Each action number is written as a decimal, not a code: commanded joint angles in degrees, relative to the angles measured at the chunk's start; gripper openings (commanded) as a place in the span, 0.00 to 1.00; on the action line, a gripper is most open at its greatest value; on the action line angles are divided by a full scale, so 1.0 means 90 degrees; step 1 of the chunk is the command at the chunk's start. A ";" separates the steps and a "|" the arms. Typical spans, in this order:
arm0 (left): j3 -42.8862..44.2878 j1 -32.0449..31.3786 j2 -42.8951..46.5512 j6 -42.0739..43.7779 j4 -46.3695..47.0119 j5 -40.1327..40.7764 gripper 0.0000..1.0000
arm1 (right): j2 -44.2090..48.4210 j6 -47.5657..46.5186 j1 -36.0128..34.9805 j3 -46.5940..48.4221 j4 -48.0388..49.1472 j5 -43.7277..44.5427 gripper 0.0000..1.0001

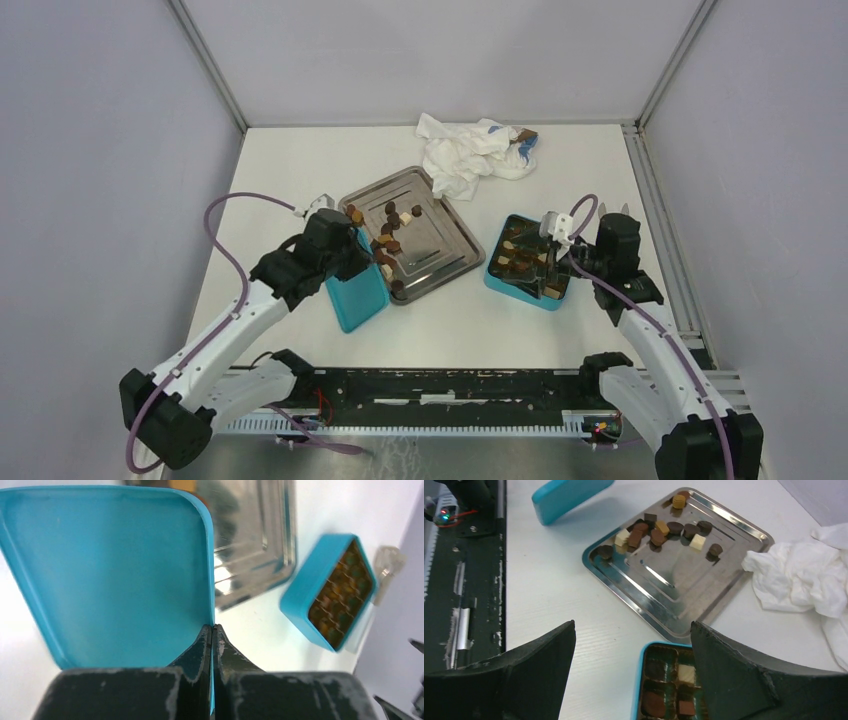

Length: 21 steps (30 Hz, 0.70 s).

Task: Pack the chocolate
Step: Pick up the box lid from the center of the board.

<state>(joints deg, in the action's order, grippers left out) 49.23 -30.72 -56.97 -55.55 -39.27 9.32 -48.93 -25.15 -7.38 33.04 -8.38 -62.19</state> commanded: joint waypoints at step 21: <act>0.2087 -0.2906 -0.1882 -0.1730 0.1923 0.2798 0.02 | 0.0243 0.3531 -0.0754 -0.0529 0.3124 0.0115 0.90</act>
<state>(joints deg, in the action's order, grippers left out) 62.65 -55.94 -71.88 -66.28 -25.61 26.41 -45.19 12.56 -11.66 23.66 25.85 -64.29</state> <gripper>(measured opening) 0.032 0.898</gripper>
